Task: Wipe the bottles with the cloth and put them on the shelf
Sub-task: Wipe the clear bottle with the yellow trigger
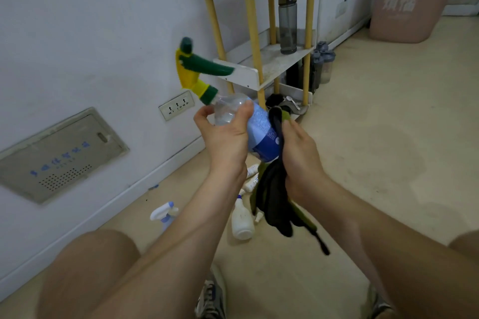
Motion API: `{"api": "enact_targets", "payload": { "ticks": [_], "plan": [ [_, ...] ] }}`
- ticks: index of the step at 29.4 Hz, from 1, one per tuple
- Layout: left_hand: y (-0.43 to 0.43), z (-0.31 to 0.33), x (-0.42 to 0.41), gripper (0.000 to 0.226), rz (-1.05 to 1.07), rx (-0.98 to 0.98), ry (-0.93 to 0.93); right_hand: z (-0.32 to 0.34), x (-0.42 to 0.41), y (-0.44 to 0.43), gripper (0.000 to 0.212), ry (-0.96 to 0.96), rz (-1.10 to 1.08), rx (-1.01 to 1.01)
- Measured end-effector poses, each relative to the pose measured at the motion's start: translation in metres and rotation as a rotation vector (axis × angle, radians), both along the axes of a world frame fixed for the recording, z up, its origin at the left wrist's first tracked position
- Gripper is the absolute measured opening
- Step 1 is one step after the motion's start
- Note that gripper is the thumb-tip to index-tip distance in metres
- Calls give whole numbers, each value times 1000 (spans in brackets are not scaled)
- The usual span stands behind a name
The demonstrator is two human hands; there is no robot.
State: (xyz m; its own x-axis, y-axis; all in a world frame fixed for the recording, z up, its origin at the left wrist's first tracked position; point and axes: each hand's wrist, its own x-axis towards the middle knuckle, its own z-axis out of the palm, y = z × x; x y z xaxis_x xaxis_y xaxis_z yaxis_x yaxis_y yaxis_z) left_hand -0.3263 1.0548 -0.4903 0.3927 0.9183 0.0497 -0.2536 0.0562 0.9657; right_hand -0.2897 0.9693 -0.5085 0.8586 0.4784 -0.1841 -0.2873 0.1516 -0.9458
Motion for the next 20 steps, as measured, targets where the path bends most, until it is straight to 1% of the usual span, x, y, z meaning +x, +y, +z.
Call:
{"api": "enact_targets", "payload": {
  "ticks": [1, 2, 3, 4, 5, 6, 7, 9, 11, 13, 15, 17, 18, 19, 20],
  "plan": [
    [1, 1, -2, 55, -42, -74, -74, 3, 6, 0, 31, 132, 12, 45],
    [2, 5, -3, 62, -79, -127, -141, 6, 10, 0, 36, 254, 35, 101],
    [3, 9, -4, 75, -108, -159, -199, 9, 11, -1, 41, 349, 66, 163],
    [6, 13, -4, 89, -130, -173, -242, 11, 11, 0, 45, 410, 92, 203],
    [9, 15, -4, 96, -142, -170, -267, 12, 9, 1, 46, 438, 120, 224],
    [12, 18, -6, 96, -150, -139, -266, 12, 7, 2, 47, 444, 141, 218],
    [15, 19, -8, 91, -156, -91, -236, 11, 6, 3, 48, 430, 163, 193],
    [20, 18, -12, 72, -184, 35, -107, 12, 5, 3, 51, 385, 178, 101],
    [22, 17, -21, 61, -257, 139, 12, 13, 7, 2, 47, 336, 166, 24],
    [30, 19, -33, 67, -412, 198, 92, 14, 11, 0, 44, 308, 173, -20],
    [45, 28, -47, 77, -612, 231, 153, 12, 21, -1, 49, 318, 209, -48],
    [59, 41, -56, 88, -748, 257, 177, 11, 26, -1, 52, 335, 280, -71],
    [63, 46, -59, 94, -775, 263, 183, 10, 27, 1, 54, 345, 317, -81],
    [66, 49, -60, 95, -773, 264, 187, 9, 28, 3, 55, 353, 348, -88],
    [65, 50, -60, 90, -741, 276, 192, 9, 26, 4, 56, 358, 370, -90]
  ]
}}
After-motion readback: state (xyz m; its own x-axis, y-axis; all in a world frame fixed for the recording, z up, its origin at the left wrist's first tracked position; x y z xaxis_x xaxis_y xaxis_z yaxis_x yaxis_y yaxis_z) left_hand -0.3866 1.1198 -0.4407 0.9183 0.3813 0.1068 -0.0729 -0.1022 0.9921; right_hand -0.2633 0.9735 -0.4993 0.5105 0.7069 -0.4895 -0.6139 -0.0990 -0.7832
